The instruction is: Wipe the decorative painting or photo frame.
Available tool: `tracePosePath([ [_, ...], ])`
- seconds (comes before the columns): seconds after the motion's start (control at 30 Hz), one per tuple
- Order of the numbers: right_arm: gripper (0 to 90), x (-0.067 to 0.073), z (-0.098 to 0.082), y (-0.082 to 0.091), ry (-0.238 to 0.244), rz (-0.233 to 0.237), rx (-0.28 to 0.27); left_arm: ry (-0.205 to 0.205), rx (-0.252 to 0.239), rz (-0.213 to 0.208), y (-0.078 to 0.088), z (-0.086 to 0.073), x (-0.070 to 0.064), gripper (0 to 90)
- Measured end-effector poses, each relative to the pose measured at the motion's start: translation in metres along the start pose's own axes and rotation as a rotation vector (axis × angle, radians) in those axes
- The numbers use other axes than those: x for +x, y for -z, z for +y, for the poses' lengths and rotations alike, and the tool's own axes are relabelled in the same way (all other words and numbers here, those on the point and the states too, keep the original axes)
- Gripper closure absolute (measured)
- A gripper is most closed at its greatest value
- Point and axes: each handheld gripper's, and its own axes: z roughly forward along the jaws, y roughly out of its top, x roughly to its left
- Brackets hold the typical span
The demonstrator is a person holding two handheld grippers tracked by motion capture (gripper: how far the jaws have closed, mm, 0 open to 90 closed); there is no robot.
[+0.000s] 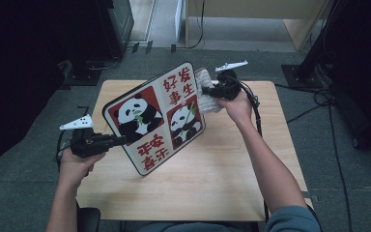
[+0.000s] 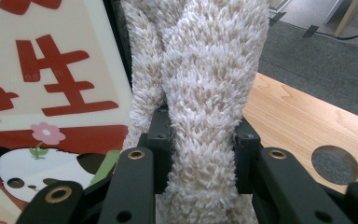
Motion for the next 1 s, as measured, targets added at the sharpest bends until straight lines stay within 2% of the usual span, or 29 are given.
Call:
tracePosePath([
  [0.2, 68.7, -0.002, -0.009, -0.003, -0.006, 0.006, 0.001, 0.002, 0.001, 0.000, 0.000, 0.000, 0.000, 78.3],
  [0.33, 68.7, -0.003, -0.013, -0.005, -0.012, 0.004, 0.024, 0.000, 0.002, -0.001, 0.000, 0.000, 0.000, 78.4],
  [0.9, 68.7, -0.007, -0.031, -0.013, -0.023, 0.005, 0.036, 0.001, 0.005, -0.004, 0.000, 0.000, 0.000, 78.3],
  [1.0, 68.7, -0.009, -0.039, -0.015, -0.030, 0.004, 0.032, 0.002, 0.004, -0.003, 0.000, 0.000, 0.000, 78.3],
])
